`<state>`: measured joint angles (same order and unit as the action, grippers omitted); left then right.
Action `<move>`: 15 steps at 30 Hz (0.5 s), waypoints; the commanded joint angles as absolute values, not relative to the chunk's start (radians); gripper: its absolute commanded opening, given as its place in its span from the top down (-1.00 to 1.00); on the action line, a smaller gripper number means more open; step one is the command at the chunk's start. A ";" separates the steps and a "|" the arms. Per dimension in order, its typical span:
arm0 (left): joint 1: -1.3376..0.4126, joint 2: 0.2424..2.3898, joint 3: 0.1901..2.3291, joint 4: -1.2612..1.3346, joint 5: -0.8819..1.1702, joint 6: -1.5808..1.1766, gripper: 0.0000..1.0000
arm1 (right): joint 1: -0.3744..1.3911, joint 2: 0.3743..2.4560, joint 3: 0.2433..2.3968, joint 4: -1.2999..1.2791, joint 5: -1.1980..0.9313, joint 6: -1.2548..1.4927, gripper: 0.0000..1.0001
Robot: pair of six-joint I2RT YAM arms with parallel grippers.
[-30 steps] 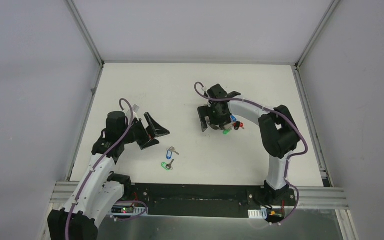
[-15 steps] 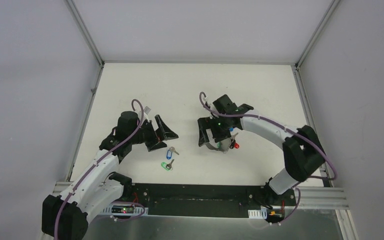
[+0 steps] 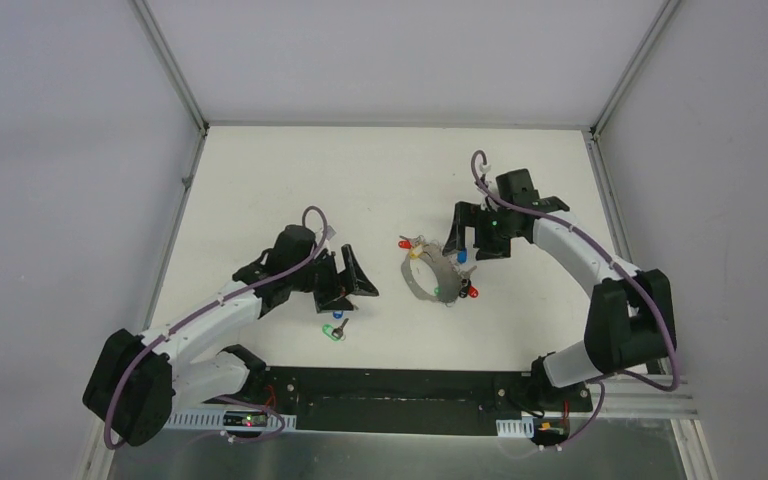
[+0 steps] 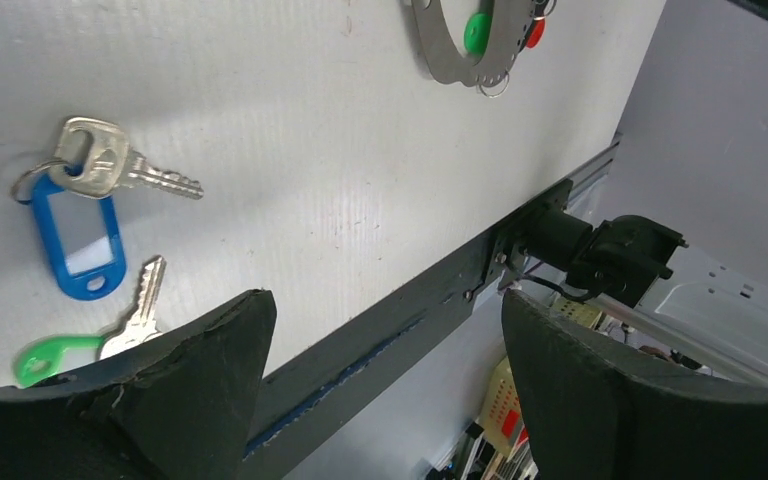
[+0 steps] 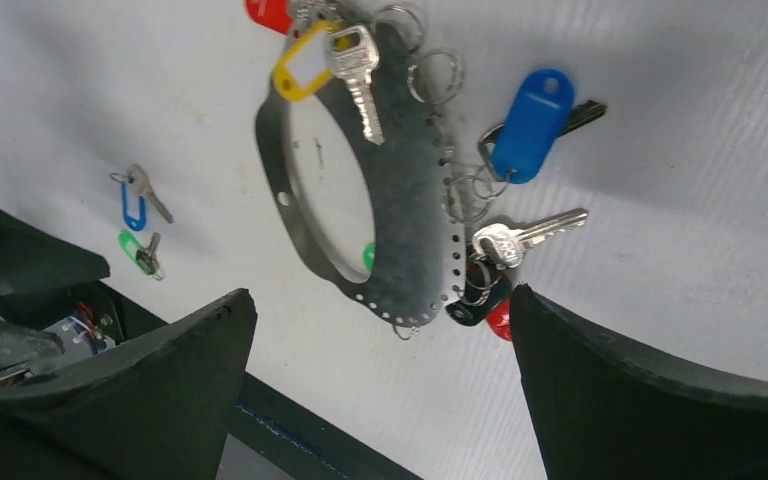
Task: Put the keys on the keyring
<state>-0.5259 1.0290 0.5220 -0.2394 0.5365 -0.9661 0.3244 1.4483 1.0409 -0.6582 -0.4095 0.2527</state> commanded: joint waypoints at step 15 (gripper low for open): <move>-0.729 1.309 0.744 -0.144 0.419 -0.950 -0.41 | 0.427 1.588 0.925 -0.644 -0.576 0.276 -0.04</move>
<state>-0.7216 1.2747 0.6907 -0.1772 0.4450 -0.9657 0.3740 1.6432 0.9627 -0.6674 -0.5007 0.2283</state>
